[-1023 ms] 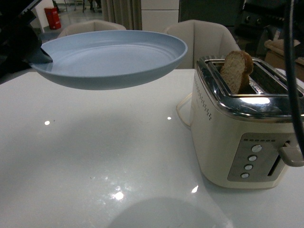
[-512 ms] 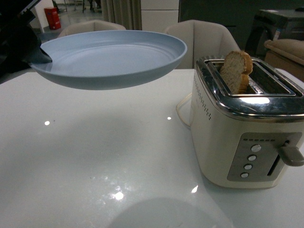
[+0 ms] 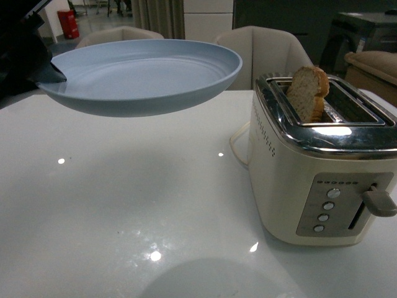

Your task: Left arm holds plate, right arm toasts bread

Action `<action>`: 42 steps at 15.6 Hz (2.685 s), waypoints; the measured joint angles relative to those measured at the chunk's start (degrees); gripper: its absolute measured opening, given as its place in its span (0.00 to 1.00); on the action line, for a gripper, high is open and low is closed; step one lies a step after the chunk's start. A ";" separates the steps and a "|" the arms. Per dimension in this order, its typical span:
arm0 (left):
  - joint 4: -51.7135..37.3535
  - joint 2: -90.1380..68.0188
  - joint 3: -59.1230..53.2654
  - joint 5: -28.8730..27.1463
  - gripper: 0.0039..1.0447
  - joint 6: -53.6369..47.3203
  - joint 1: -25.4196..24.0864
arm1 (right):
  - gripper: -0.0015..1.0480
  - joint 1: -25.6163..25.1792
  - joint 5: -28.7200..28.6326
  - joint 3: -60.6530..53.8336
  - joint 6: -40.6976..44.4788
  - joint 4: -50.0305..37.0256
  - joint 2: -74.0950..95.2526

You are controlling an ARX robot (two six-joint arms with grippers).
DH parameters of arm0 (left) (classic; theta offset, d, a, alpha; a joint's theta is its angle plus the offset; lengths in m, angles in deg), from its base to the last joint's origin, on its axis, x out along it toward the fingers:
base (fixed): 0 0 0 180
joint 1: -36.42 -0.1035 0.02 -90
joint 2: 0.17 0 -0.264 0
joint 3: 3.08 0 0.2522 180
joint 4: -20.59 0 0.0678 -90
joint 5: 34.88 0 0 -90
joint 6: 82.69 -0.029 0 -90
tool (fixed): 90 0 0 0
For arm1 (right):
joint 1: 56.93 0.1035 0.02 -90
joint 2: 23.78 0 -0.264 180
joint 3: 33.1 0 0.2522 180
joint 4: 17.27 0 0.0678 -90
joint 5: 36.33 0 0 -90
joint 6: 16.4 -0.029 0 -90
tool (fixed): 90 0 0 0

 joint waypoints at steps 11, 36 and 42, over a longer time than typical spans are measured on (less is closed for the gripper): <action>-0.02 0.00 0.00 0.02 0.02 0.00 0.04 | 0.02 -7.98 -8.24 -12.31 3.56 22.29 -36.37; 0.00 0.00 0.00 0.02 0.02 0.00 0.04 | 0.95 -7.98 -8.24 -17.51 3.61 21.62 -40.87; -13.09 3.78 -2.64 -6.93 0.02 -16.87 3.28 | 0.94 -7.98 -8.24 -17.51 3.61 21.62 -40.87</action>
